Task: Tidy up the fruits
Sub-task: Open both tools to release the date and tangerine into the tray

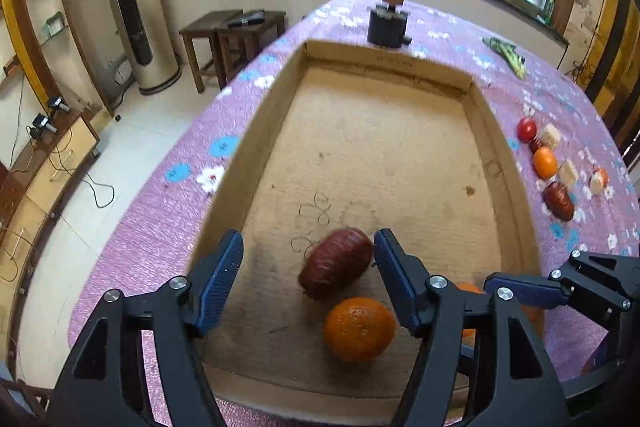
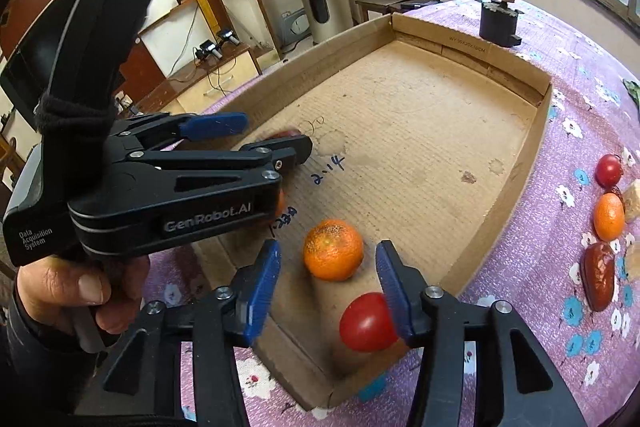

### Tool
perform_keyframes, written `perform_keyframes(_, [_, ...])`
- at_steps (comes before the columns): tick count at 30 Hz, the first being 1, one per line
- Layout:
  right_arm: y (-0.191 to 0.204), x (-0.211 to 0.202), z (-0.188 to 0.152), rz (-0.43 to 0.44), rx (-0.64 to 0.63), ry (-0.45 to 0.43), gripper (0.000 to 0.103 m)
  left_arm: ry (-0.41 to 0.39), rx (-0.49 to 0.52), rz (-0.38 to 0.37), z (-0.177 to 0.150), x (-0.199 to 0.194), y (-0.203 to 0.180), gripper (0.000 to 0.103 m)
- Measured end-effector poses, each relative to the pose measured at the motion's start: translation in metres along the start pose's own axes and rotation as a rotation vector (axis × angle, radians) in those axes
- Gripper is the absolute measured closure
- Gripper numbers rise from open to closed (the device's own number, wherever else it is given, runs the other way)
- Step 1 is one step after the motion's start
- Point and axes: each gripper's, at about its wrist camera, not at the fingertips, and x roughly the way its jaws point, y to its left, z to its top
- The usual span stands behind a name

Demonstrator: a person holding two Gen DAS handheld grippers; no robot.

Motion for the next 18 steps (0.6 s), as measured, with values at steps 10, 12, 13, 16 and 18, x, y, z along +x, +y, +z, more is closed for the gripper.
perform_keyframes(10, [-0.002,-0.043,-0.013,-0.002,0.026,-0.077,0.052,-0.035,0.015,-0.007,0.004,-0.023,-0.009,0.036])
perform_keyframes(12, [-0.006,-0.054,-0.017,-0.007,0.038,-0.093,0.052,-0.041,0.023,-0.012,0.004,-0.027,-0.013,0.036])
perform_keyframes(13, [-0.007,-0.059,-0.019,-0.011,0.043,-0.1,0.052,-0.042,0.027,-0.016,0.004,-0.029,-0.015,0.036])
perform_keyframes(16, [-0.014,-0.074,-0.028,-0.026,0.062,-0.119,0.052,-0.045,0.041,-0.026,0.004,-0.033,-0.025,0.036])
perform_keyframes(18, [-0.02,-0.084,-0.035,-0.039,0.078,-0.13,0.052,-0.046,0.052,-0.036,0.004,-0.035,-0.031,0.036])
